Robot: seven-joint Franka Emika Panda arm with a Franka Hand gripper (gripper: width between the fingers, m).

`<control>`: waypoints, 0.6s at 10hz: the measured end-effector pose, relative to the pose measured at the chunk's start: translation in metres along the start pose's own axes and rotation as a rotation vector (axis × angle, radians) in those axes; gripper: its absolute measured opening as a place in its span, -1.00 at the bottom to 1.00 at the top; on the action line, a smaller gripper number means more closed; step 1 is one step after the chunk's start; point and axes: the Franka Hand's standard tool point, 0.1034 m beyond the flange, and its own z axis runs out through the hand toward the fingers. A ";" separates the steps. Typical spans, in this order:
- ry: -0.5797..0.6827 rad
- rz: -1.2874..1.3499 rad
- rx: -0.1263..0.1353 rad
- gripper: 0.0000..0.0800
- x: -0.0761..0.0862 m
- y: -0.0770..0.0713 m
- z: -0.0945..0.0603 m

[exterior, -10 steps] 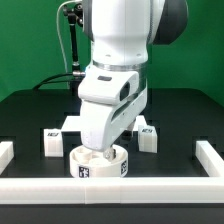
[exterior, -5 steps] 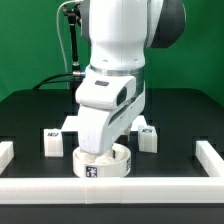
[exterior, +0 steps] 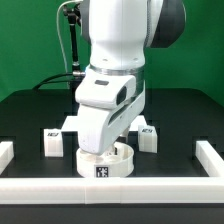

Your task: Assemble stool

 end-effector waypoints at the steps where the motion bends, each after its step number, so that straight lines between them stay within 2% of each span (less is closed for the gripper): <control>1: 0.000 0.000 0.000 -0.18 0.000 0.000 0.000; 5: 0.000 0.003 -0.001 -0.18 0.003 -0.001 0.000; 6: 0.005 -0.004 -0.003 -0.18 0.016 -0.004 0.000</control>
Offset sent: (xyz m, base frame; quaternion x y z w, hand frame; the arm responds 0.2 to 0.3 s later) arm 0.0000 0.0000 0.0000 0.0000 0.0000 0.0000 1.0000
